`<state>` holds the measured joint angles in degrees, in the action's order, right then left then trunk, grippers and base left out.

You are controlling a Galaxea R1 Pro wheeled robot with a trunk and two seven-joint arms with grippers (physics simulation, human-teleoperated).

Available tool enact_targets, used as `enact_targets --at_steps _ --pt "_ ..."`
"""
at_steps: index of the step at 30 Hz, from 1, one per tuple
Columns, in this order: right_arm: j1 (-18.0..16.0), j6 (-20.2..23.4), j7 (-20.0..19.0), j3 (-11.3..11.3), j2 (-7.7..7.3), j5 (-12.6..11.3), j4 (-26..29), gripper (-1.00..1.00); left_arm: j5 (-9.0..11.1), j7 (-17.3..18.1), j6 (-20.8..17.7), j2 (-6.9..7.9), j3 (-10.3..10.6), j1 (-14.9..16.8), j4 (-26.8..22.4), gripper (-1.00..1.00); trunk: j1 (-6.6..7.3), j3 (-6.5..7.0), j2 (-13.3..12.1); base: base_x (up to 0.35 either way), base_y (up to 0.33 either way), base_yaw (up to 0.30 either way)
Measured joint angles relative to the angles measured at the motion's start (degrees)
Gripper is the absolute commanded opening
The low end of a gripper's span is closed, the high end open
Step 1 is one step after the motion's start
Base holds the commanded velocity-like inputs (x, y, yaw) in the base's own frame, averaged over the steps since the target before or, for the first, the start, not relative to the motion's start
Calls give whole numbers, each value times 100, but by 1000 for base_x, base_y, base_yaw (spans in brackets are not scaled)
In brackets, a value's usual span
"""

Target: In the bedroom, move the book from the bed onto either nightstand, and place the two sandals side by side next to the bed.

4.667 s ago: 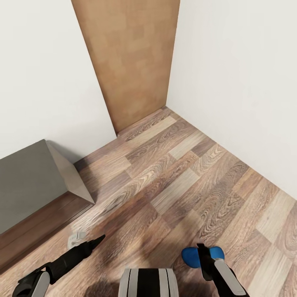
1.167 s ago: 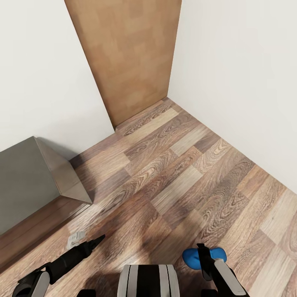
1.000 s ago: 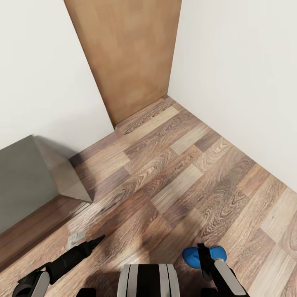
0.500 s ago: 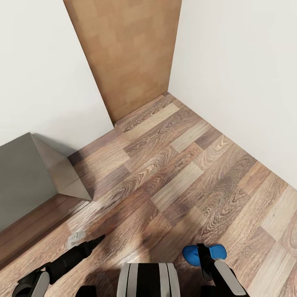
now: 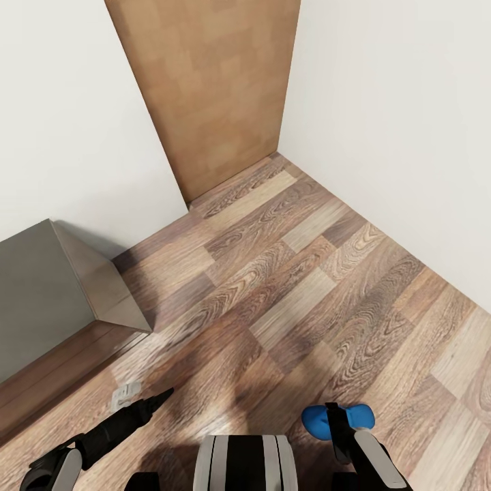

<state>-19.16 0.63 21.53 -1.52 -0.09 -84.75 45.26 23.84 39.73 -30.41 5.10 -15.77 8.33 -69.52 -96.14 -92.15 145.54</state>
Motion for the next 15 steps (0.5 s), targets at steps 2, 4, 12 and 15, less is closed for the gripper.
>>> enact_targets --at_steps 2,4,12,15 --pt "0 0 -1 1 0 0 -1 100 -1 0 0 0 0 0 -1 100 1 0 0 123 63 0" --pt "0 0 -1 1 0 0 -1 100 -2 0 -3 0 0 0 -1 100 1 0 0 110 60 0" --pt "0 0 2 0 0 0 0 100 -2 0 0 -1 0 0 0 100 0 0 0 10 5 0" --pt "0 0 0 0 0 0 0 100 -2 0 0 -6 0 0 0 100 0 0 0 0 0 0"
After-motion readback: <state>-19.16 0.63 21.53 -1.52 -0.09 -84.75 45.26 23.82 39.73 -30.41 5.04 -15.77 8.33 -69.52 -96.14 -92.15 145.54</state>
